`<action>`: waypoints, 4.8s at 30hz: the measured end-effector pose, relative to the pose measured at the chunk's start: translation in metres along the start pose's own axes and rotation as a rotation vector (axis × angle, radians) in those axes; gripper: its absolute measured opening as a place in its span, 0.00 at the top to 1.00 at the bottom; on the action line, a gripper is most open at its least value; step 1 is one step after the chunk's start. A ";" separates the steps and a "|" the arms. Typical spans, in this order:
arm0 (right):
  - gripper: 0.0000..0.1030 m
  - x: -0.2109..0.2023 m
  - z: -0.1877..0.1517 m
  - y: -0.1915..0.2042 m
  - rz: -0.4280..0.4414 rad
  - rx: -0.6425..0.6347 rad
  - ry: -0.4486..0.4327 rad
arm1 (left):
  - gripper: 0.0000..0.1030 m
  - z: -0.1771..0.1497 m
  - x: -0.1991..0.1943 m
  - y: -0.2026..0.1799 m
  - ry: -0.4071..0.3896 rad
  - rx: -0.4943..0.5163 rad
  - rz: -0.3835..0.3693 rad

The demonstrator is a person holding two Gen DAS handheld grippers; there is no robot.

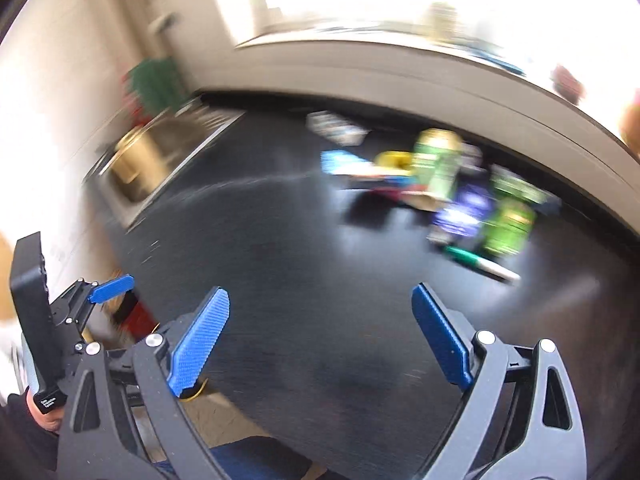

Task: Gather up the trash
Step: 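Return both open tools to the counter toward the remaining trash, then grasp the silver blister pack with the left tool while the right tool grasps the green carton, then lift the blister pack and green carton off the counter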

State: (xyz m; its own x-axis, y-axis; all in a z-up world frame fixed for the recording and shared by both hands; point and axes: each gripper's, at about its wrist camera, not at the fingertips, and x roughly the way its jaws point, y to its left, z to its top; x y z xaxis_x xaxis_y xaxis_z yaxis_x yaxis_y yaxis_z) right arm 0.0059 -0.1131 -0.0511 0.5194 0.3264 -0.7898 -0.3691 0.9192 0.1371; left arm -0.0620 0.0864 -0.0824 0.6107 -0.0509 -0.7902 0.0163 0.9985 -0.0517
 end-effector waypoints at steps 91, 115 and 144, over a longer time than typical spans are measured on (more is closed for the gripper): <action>0.75 0.090 -0.025 -0.160 -0.464 -0.009 0.257 | 0.69 0.087 0.082 -0.012 0.150 -0.224 0.044; 0.75 0.034 -0.022 -0.200 -0.269 0.371 0.192 | 0.68 0.074 0.047 -0.067 0.093 0.001 0.011; 0.75 0.031 0.011 -0.080 -0.036 0.142 0.100 | 0.68 0.061 0.006 -0.026 0.031 -0.037 0.082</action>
State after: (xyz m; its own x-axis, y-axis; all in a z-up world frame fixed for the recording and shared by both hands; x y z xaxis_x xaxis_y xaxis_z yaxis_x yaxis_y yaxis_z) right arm 0.0603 -0.1745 -0.0794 0.4484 0.2754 -0.8503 -0.2353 0.9542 0.1849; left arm -0.0105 0.0617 -0.0486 0.5838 0.0299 -0.8114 -0.0622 0.9980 -0.0080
